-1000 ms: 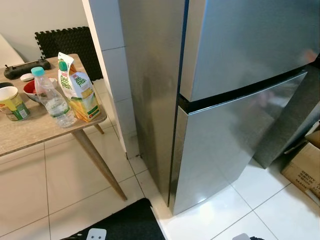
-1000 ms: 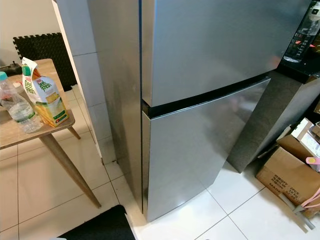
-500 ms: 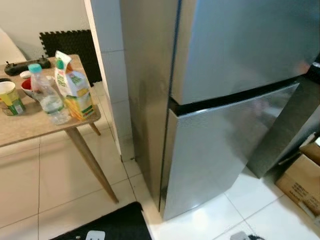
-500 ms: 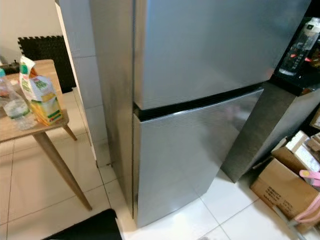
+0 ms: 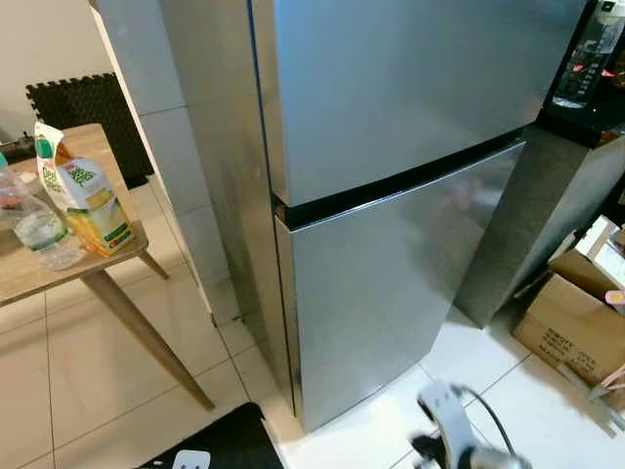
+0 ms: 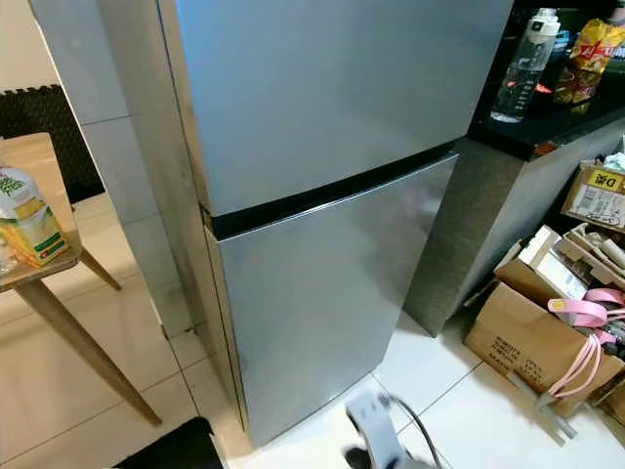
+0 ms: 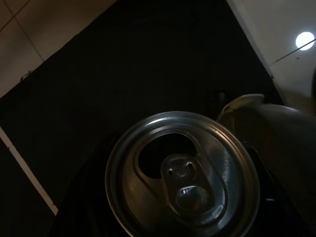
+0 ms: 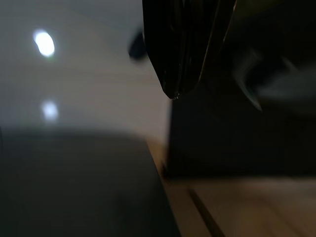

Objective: Restocking fridge

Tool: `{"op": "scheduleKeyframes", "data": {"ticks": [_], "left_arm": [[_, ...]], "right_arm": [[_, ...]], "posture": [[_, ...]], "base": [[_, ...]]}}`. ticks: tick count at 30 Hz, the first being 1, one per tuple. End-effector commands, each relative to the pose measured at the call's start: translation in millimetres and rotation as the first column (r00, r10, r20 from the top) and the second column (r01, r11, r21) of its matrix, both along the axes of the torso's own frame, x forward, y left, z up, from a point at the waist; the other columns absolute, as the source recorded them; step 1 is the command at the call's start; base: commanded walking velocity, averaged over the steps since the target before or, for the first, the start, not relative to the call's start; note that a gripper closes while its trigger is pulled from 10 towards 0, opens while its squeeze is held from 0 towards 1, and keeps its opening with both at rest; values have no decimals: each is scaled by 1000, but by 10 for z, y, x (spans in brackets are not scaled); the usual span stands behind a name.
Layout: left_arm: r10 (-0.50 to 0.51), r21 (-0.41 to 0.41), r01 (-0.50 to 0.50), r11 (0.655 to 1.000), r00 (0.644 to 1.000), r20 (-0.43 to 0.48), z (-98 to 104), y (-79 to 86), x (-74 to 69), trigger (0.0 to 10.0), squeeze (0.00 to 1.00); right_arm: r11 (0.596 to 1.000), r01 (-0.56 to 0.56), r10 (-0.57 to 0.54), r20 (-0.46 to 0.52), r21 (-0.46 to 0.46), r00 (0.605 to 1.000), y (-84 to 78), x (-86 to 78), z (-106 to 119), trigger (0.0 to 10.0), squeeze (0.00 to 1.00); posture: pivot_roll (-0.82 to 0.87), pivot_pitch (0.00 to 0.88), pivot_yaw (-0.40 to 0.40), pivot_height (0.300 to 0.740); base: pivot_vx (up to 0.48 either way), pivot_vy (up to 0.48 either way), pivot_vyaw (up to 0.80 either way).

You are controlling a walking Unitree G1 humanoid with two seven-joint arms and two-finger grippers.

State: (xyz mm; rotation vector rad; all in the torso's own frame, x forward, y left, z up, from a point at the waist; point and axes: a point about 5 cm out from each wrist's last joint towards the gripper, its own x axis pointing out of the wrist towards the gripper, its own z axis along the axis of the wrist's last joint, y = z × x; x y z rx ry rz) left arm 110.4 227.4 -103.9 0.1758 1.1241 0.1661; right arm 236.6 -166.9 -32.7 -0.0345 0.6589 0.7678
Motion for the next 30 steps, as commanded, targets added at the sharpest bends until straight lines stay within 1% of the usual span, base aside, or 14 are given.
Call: {"op": "scheduleKeyframes", "data": {"ticks": [1, 2, 5, 6, 9, 10, 11, 12, 15, 17, 20, 24, 26, 30], "left_arm": [[6, 18, -6, 1000, 1000, -14, 2, 69, -48, 10000, 0], [6, 18, -6, 1000, 1000, -14, 2, 69, -48, 10000, 0], [6, 19, -5, 1000, 1000, -14, 2, 70, -48, 10000, 0], [5, 20, -5, 1000, 1000, -14, 3, 73, -50, 10000, 0], [5, 21, -5, 1000, 1000, -14, 3, 74, -51, 10000, 0], [5, 21, -5, 1000, 1000, -14, 3, 75, -51, 10000, 0], [5, 22, -5, 1000, 1000, -14, 3, 75, -52, 10000, 0], [5, 22, -5, 1000, 1000, -14, 3, 75, -52, 10000, 0], [8, 19, -7, 1000, 1000, -13, 2, 74, -53, 10000, 0], [8, 19, -7, 1000, 1000, -13, 2, 74, -53, 10000, 0], [9, 17, -9, 1000, 1000, -15, 1, 80, -64, 10000, 0], [10, 20, -10, 1000, 1000, -16, 1, 91, -73, 10000, 0], [11, 20, -11, 1000, 1000, -16, 1, 91, -73, 10000, 0], [10, 15, -10, 1000, 1000, -14, -1, 71, -65, 10000, 0]], "right_arm": [[990, -66, 59, 57, 126, 997, 23, 108, 167, 10000, 0], [990, -66, 59, 57, 126, 997, 23, 108, 167, 10000, 0], [947, -194, 160, 148, 256, 976, 85, 252, 431, 10000, 0], [877, -336, 243, 288, 344, 926, 170, 392, 806, 10000, 0], [850, -373, 242, 351, 373, 904, 204, 474, 986, 10000, 0], [841, -352, 169, 419, 410, 892, 216, 637, 1210, 10000, 1000], [821, -351, 116, 470, 451, 875, 223, 753, 1414, 10000, 1000], [821, -351, 116, 470, 451, 875, 223, 753, 1414, 10000, 1000], [759, -424, 95, 560, 494, 823, 214, 868, 1755, 10000, 1000], [759, -424, 95, 560, 494, 823, 214, 868, 1755, 10000, 1000], [720, -518, 176, 600, 462, 780, 147, 871, 1903, 10000, 1000], [705, -555, 207, 619, 442, 757, 104, 900, 2015, 10000, 1000], [713, -569, 223, 636, 411, 738, 100, 928, 2111, 10000, 1000], [829, -491, 190, 690, 268, 699, 163, 1160, 2360, 10000, 1000]], "posture": [[-75, 24, -13, 740], [-75, 24, -13, 740], [-75, 24, -13, 740], [-78, 27, -14, 740], [-78, 27, -14, 740], [-78, 27, -14, 740], [-78, 27, -14, 740], [-78, 27, -14, 740], [-69, 31, -19, 740], [-69, 31, -19, 740], [-67, 28, -23, 740], [-67, 27, -25, 740], [-66, 25, -27, 740], [-66, 23, -30, 740]], "base": [[0, 0, 0], [0, 0, 0], [0, 0, 0], [0, 0, 0], [0, 0, 0], [0, 0, 0], [0, 0, 0], [0, 0, 0], [0, 0, 0], [0, 0, 0], [0, 0, 0], [0, 0, 0], [0, 0, 0], [0, 0, 0]]}}
